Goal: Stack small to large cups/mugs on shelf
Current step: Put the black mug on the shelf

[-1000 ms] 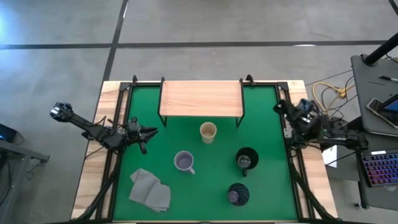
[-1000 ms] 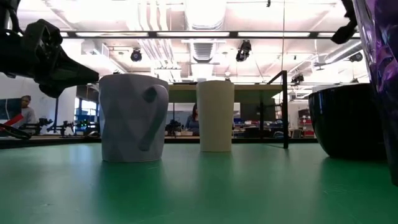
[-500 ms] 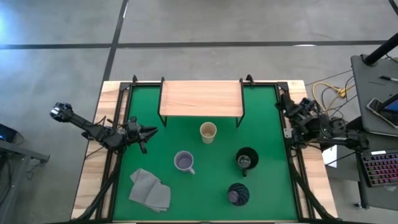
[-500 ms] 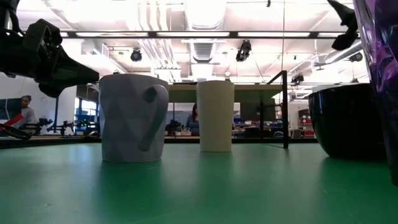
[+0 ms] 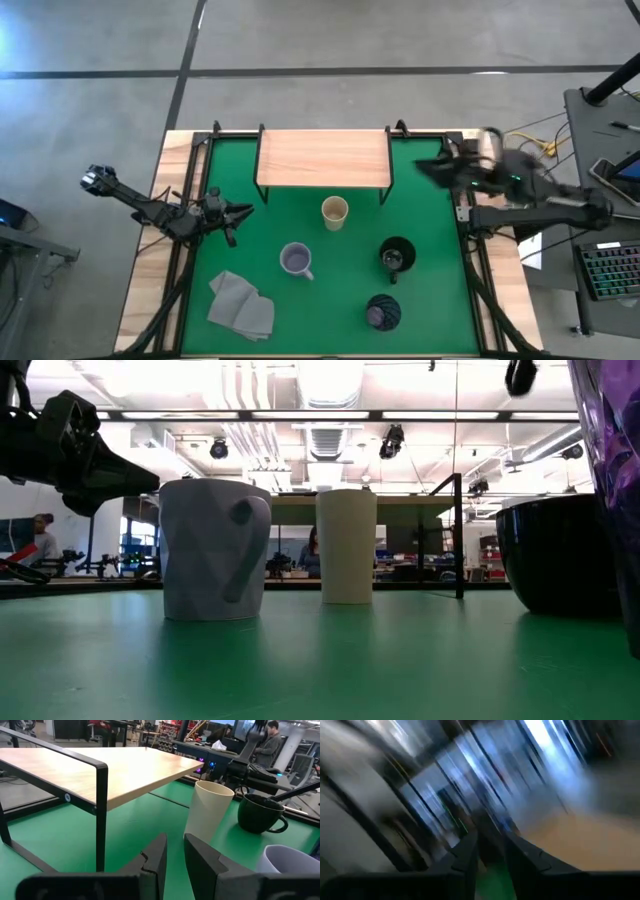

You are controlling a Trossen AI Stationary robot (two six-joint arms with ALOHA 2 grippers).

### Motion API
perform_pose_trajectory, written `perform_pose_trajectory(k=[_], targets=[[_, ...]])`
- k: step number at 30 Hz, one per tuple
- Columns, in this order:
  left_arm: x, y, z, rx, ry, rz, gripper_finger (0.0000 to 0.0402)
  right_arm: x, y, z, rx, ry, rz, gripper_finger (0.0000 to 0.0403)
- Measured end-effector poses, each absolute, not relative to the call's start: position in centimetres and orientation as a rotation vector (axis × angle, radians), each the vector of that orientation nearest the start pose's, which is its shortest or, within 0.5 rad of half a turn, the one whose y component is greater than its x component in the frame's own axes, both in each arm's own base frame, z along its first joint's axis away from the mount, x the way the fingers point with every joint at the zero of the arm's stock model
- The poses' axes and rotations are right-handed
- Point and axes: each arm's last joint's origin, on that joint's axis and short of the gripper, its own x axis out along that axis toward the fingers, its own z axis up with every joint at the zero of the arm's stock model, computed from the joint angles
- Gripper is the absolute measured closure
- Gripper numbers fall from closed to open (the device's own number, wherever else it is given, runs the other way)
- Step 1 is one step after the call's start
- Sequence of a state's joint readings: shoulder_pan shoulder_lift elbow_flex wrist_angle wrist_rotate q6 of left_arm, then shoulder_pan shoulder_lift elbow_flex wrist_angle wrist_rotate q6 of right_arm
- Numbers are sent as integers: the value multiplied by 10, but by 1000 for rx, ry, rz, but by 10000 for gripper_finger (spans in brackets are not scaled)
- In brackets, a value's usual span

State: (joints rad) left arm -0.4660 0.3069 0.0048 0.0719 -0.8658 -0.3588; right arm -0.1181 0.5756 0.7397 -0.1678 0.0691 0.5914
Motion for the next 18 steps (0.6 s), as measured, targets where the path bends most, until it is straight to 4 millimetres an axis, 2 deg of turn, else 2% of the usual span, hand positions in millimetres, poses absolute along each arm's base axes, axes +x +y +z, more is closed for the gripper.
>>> perform_pose_trajectory(k=[2, 5, 12, 14, 18], targets=[[103, -27, 148, -210, 108, 425, 349, 137, -18, 349, 649, 264, -292, 310], [103, -27, 148, -211, 107, 424, 349, 153, -20, 358, 686, 613, -420, 310], [103, -27, 148, -214, 105, 424, 349, 176, -11, 369, 609, 1210, -564, 310], [103, -27, 148, -214, 105, 424, 349, 180, -5, 367, 612, 1276, -581, 312], [103, -27, 148, -215, 105, 424, 349, 184, 11, 362, 741, 1187, -550, 311]])
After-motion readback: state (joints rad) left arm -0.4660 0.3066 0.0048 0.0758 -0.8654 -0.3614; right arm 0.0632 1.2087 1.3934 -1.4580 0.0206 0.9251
